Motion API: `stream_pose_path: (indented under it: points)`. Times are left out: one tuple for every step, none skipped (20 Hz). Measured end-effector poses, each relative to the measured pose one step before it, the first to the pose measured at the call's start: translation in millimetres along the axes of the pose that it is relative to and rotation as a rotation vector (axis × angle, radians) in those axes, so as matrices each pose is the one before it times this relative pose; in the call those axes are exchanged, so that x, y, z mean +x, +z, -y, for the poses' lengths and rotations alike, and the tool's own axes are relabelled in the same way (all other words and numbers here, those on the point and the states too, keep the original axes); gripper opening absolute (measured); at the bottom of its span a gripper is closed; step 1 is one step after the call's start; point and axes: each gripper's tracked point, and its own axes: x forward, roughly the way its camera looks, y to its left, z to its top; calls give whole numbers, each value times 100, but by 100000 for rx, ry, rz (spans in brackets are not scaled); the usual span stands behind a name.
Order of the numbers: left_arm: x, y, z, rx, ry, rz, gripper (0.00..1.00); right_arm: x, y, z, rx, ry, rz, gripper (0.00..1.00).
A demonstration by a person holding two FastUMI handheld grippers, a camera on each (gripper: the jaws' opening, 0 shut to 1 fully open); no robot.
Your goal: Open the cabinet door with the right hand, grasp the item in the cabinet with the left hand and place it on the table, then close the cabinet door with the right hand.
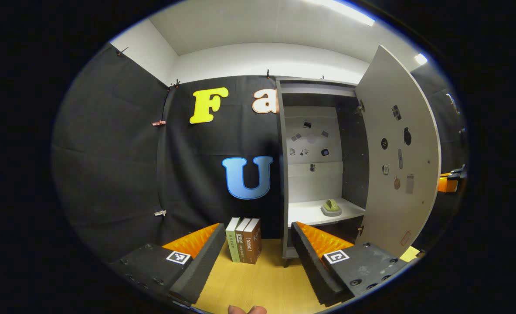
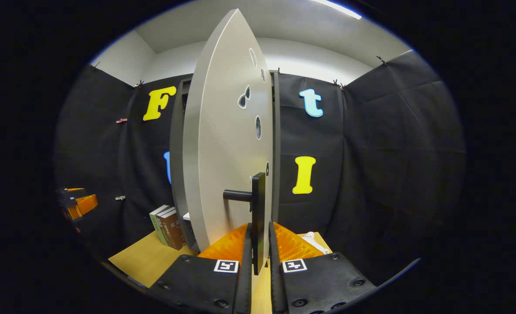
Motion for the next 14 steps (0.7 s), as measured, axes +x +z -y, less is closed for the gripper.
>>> stream_pose_path:
  points:
    - [242, 76, 364, 266, -365, 101, 95, 21, -65, 571, -33, -1366, 173, 19]
    - [239, -68, 313, 33, -261, -78, 95, -167, 42, 650, 432, -340, 953, 7]
    - [295, -43, 402, -224, -313, -172, 95, -181, -113, 563, 1009, 128, -262, 13]
    - [223, 73, 407, -194, -331, -131, 95, -150, 7, 685, 1497, 111, 79, 13]
    - [214, 45, 364, 72, -205, -7, 95, 171, -4, 772, 347, 94, 67, 13]
    - [204, 120, 372, 214, -179, -40, 95, 8, 103, 584, -231, 459, 143, 13]
    - [148, 86, 358, 190, -185, 48, 95, 125, -76, 301, -91, 703, -1, 13]
    - [241, 202, 385, 160, -210, 67, 95, 30, 6, 346, 324, 372, -165, 13]
    - [129, 42, 400, 223, -196, -85, 95, 194, 36, 418, 224, 254, 99, 13]
    - [162, 113, 379, 174, -200, -82, 95, 71, 25, 327, 37, 674, -68, 13]
    - [195, 40, 334, 52, -293, -69, 95, 50, -26, 179, -81, 941, 31, 13]
    - [139, 160, 429, -75, -331, -144, 95, -15, 15, 205, -129, 786, 68, 13]
    - [171, 46, 389, 129, -315, -40, 95, 97, 26, 136, -79, 876, 90, 13]
    - [156, 125, 350, 344, -142, -59, 95, -107, -11, 119, 146, 1086, 72, 13]
